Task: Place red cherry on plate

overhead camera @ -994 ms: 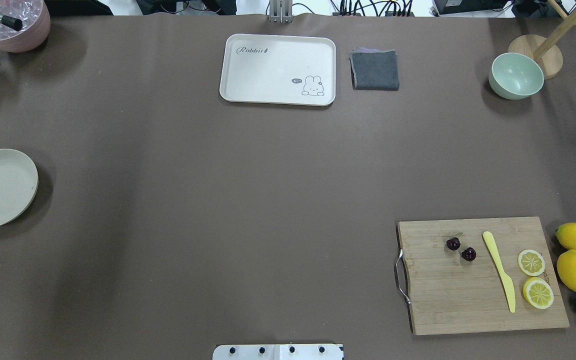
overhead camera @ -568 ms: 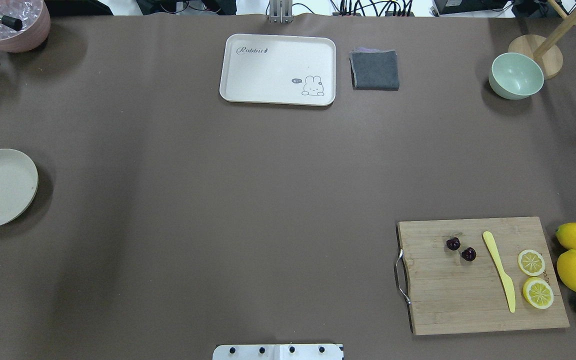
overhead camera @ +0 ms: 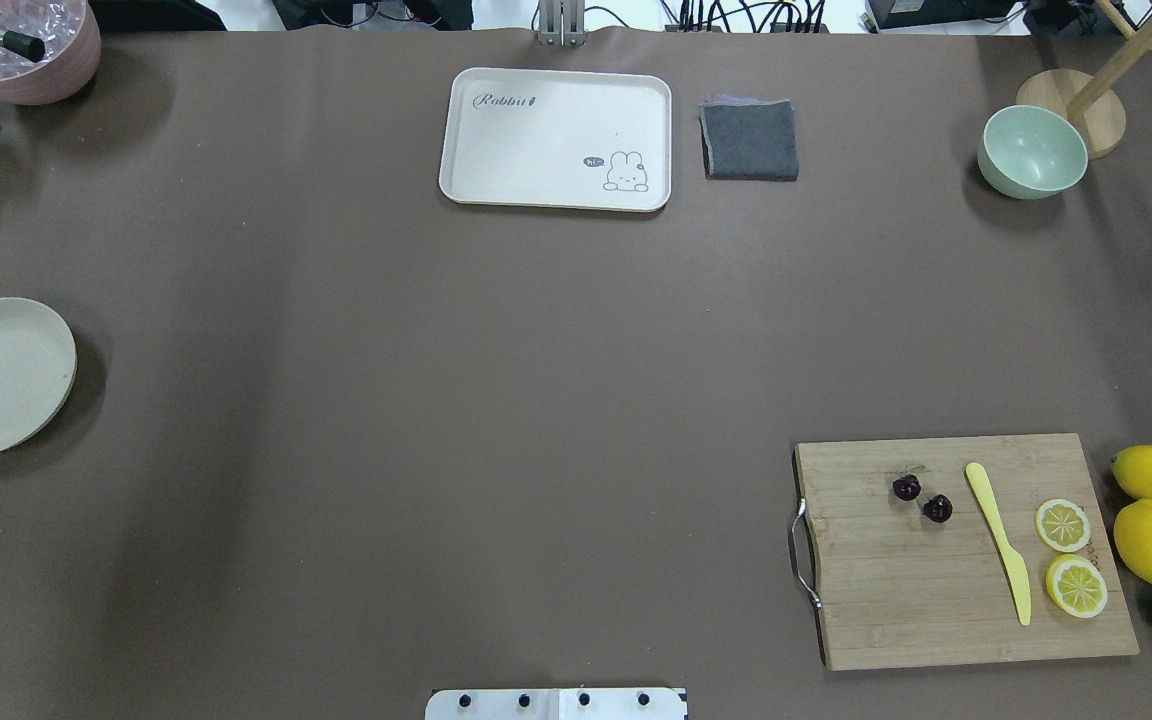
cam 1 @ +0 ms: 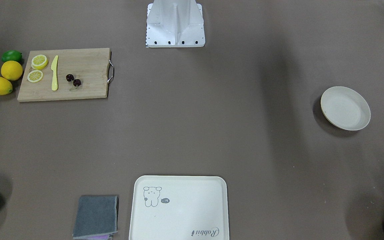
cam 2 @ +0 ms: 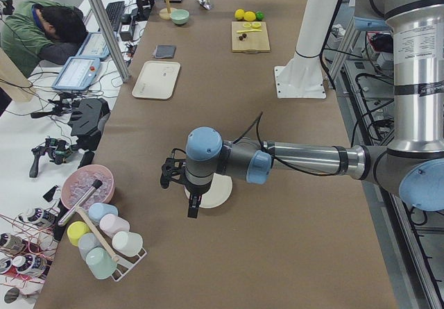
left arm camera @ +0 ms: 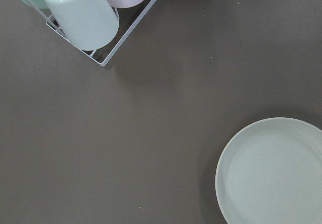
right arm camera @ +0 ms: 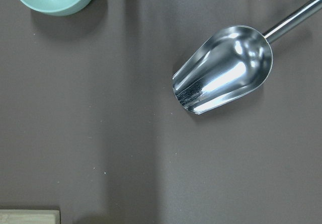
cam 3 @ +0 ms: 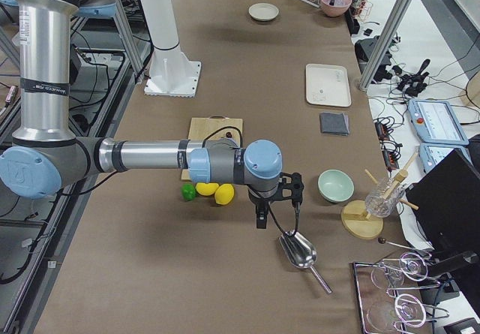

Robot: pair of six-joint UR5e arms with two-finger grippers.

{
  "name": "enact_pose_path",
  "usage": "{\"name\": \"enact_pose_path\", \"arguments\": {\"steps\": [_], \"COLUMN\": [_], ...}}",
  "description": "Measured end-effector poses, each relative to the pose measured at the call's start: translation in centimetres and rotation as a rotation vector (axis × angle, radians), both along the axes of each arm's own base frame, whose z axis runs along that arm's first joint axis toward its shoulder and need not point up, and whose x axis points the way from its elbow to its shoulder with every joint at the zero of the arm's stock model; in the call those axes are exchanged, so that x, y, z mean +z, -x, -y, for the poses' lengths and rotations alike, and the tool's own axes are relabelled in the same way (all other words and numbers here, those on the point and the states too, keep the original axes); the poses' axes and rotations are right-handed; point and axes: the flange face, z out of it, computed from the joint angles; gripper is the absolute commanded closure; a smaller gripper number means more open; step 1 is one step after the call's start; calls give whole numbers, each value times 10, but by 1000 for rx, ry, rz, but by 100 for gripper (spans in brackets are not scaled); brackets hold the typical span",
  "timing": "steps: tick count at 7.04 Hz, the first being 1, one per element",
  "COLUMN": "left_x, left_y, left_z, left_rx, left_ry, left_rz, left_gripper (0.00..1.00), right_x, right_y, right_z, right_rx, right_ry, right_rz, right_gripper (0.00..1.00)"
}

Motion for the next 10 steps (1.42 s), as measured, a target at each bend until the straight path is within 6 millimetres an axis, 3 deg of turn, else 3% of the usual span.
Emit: {"name": "enact_pose_path", "arguments": {"steps": [5,7,10], "left_x": [-26,-4,56], "left_y": [-22,-50,-87], "left_z": [20,38,41], "left_rx": [24,-21,1], "left_ry": [-172,-131,-148], "left_rz": [-30,-80,-112], "left_gripper": [2,2,2], "right_x": [-7,-15,-21], "right_y": [-1,-1,-1], "right_z": [0,1,1], "right_rx": [7,10,18], "right_ry": [-7,-20,-22], "right_rz": [-1,-1,0], "right_gripper": [0,0,0]}}
